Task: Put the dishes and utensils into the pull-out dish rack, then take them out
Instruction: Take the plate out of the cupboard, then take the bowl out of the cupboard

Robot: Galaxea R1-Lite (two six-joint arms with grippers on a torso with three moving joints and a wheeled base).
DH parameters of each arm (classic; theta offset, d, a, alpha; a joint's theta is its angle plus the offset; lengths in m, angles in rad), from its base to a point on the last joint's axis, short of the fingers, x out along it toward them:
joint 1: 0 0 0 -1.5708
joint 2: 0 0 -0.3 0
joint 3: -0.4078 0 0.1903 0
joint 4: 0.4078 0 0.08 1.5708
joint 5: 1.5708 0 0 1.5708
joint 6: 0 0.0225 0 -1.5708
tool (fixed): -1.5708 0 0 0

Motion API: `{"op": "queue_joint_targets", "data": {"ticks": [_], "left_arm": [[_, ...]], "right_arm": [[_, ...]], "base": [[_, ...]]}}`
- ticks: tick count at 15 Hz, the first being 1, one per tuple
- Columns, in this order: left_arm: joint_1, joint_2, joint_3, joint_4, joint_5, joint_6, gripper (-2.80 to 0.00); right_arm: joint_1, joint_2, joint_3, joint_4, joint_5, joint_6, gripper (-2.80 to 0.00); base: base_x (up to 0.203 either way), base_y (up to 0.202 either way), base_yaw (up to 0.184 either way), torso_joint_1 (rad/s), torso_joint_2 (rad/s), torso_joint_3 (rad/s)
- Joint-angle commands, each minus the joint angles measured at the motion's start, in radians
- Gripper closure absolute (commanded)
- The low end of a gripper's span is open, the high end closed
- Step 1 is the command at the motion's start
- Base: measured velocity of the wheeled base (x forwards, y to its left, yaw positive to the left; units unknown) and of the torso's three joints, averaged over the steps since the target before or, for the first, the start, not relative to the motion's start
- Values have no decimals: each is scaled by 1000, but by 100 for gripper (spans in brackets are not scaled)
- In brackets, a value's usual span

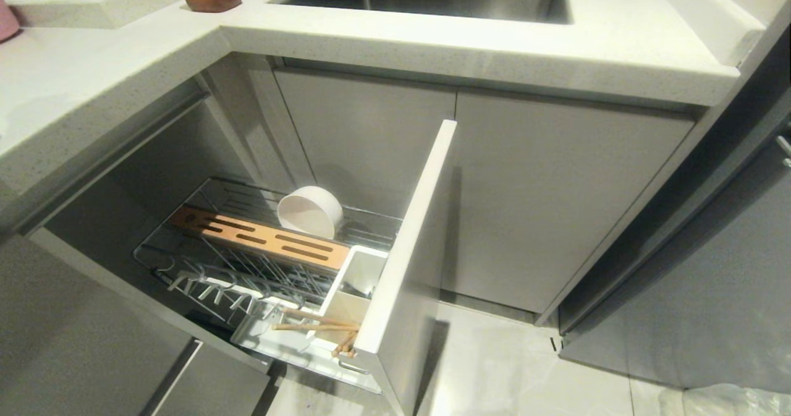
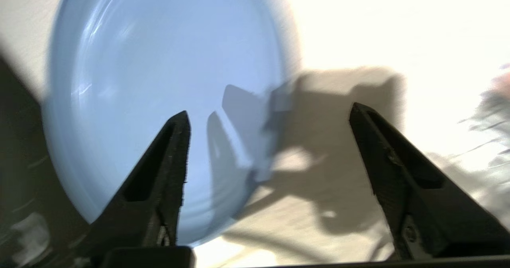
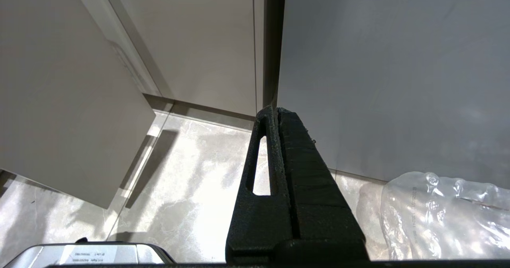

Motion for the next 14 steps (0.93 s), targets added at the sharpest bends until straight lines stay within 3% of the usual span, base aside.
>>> {"op": "queue_joint_targets", "data": {"ticks": [1, 4, 5, 8, 13, 14], "left_arm": [[-26, -52, -2, -16, -59, -47, -280], [-72, -128, 0, -25, -183, -223, -280], [-82, -161, 1, -26, -237, -258, 0], [-138, -258, 1, -36, -369, -401, 0], [-253, -340, 95, -38, -509, -865, 0], [-267, -340, 131, -40, -516, -921, 0]], "right_arm": [[0, 1, 0, 0, 0, 0, 0], [0, 1, 0, 0, 0, 0, 0], [0, 1, 0, 0, 0, 0, 0], [0, 1, 0, 0, 0, 0, 0], [0, 1, 0, 0, 0, 0, 0], [0, 1, 0, 0, 0, 0, 0]], "base": [[0, 0, 0, 0, 0, 0], [0, 0, 0, 0, 0, 0], [0, 0, 0, 0, 0, 0], [0, 0, 0, 0, 0, 0], [0, 0, 0, 0, 0, 0], [0, 0, 0, 0, 0, 0]]}}
